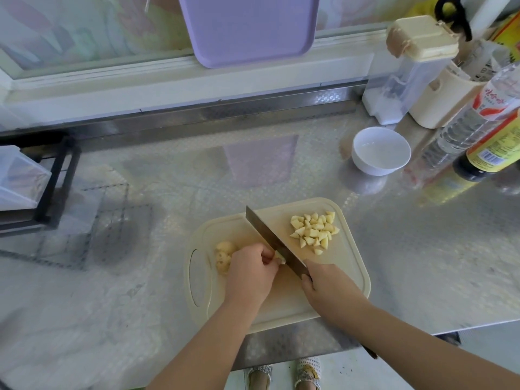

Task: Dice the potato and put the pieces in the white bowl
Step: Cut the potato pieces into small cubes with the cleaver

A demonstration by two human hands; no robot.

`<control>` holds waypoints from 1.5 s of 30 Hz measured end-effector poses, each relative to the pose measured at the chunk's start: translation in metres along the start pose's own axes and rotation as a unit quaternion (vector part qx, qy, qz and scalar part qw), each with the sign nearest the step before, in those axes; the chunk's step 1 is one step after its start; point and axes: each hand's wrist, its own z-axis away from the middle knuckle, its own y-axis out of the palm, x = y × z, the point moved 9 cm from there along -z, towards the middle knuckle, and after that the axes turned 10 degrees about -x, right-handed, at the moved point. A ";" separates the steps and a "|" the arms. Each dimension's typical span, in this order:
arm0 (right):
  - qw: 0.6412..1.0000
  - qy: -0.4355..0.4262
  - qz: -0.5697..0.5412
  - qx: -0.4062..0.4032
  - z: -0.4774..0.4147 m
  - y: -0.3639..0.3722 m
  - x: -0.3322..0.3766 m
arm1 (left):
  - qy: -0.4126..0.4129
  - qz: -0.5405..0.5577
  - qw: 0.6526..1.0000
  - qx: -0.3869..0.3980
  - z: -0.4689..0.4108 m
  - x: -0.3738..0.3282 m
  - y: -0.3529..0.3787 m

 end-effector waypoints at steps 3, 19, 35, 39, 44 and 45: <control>1.000 0.006 0.003 -0.009 -0.001 0.002 -0.001 | -0.003 0.008 1.000 0.006 -0.001 0.003 0.000; 0.999 0.009 -0.032 -0.027 0.000 -0.022 -0.014 | -0.022 0.038 0.999 -0.004 -0.008 0.013 -0.005; 0.996 -0.072 0.041 -0.037 0.010 -0.022 0.008 | -0.076 0.073 0.994 -0.033 -0.008 0.018 0.001; 0.996 -0.072 0.048 -0.030 0.011 -0.019 0.008 | -0.082 0.073 0.993 -0.032 -0.008 0.019 0.001; 0.996 -0.070 0.058 -0.025 0.010 -0.018 0.009 | -0.085 0.073 0.993 -0.031 -0.007 0.020 0.001; 0.995 -0.069 0.062 -0.023 0.008 -0.017 0.010 | -0.085 0.073 0.993 -0.030 -0.007 0.020 0.002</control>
